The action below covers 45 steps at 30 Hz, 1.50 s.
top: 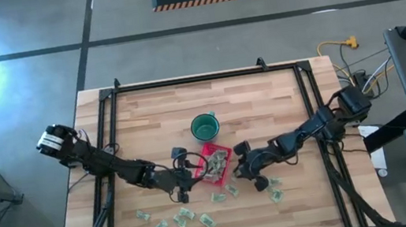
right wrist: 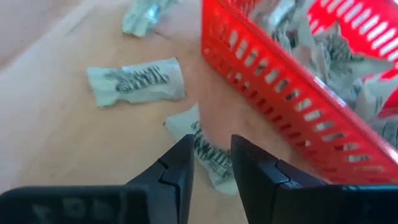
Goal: Pick and place items into bin
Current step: Put the light green stevia packet into the red bin
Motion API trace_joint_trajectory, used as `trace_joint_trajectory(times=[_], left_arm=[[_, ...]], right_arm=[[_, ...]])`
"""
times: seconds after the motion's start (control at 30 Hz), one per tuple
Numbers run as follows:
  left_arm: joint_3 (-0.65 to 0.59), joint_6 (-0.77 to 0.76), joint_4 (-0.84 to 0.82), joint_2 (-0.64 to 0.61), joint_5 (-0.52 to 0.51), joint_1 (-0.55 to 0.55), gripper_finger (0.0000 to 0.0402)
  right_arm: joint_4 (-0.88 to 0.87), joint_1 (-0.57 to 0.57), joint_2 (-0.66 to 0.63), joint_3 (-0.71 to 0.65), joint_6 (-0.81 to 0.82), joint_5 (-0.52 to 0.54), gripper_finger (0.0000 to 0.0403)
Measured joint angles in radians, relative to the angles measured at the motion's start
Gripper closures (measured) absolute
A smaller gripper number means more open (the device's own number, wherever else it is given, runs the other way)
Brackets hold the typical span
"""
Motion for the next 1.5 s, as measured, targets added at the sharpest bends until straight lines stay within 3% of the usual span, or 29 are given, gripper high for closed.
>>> trace_joint_trajectory(times=[0.63, 1.1, 1.3, 1.5], left_arm=[[-0.001, 0.0, -0.002, 0.0, -0.002, -0.003, 0.0233], [0.003, 0.001, -0.018, -0.002, -0.003, -0.006, 0.0233], [0.005, 0.003, -0.018, -0.012, -0.003, -0.006, 0.0233], [0.004, 0.003, -0.019, -0.03, -0.003, -0.007, 0.0233]], right_arm=[[-0.075, -0.021, -0.006, 0.0, 0.041, -0.002, 0.0361], [-0.217, -0.015, -0.187, -0.001, 0.088, -0.001, 0.0371], [-0.126, -0.016, -0.233, -0.001, -0.005, 0.015, 0.0371], [0.108, -0.024, -0.188, 0.0, -0.113, 0.103, 0.0371]])
